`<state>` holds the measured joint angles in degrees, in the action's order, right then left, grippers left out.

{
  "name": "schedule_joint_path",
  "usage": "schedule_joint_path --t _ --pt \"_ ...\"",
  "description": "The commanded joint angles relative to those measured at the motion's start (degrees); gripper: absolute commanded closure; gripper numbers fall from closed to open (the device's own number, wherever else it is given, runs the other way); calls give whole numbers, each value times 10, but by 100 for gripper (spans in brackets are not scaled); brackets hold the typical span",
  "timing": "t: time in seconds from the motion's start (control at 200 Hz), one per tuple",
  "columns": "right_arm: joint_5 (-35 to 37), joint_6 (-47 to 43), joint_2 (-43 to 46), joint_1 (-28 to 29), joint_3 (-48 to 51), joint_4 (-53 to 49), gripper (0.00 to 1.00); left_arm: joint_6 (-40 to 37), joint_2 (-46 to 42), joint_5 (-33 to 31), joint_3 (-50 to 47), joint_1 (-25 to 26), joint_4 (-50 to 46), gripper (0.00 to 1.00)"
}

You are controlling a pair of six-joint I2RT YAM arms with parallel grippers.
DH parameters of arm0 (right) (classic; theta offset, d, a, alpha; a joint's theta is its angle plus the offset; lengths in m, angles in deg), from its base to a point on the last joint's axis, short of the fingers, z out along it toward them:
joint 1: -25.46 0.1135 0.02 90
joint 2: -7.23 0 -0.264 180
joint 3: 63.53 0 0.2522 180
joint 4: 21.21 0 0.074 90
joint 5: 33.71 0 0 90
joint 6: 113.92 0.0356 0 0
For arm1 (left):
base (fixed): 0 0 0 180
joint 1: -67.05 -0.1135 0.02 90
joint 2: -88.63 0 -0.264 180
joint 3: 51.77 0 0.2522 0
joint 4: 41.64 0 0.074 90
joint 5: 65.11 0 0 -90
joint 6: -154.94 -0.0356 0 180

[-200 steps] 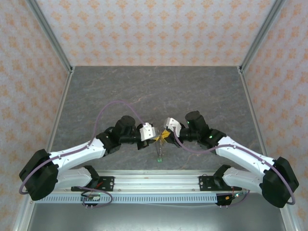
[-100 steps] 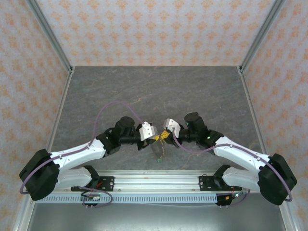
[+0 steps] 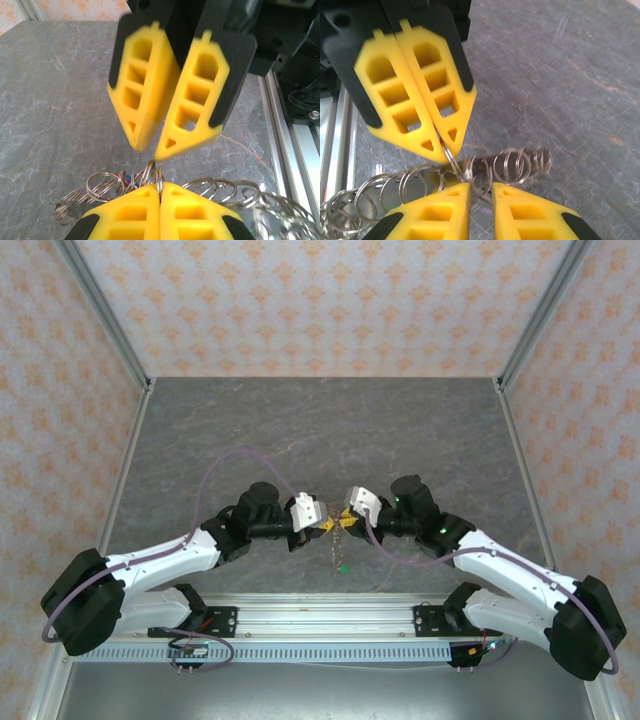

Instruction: Put the keys on the keyring

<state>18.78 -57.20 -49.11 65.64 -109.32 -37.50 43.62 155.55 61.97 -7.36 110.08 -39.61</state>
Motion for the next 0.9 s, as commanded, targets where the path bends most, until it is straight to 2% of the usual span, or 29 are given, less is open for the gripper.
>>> schedule_joint_path --t 0.0,0.255,0.51,0.896 --pt "-14 -10 7 -1 -10 -16 82 -16 -2 16 13 1 28 100" --pt "-73 -25 -4 -1 -24 -18 82 -15 -5 17 15 1 28 100" --pt "-74 -8 -18 -1 -13 43 83 -20 -6 27 22 1 18 100" --pt "-59 -33 -45 -1 -10 20 85 -17 -15 23 18 1 19 100"
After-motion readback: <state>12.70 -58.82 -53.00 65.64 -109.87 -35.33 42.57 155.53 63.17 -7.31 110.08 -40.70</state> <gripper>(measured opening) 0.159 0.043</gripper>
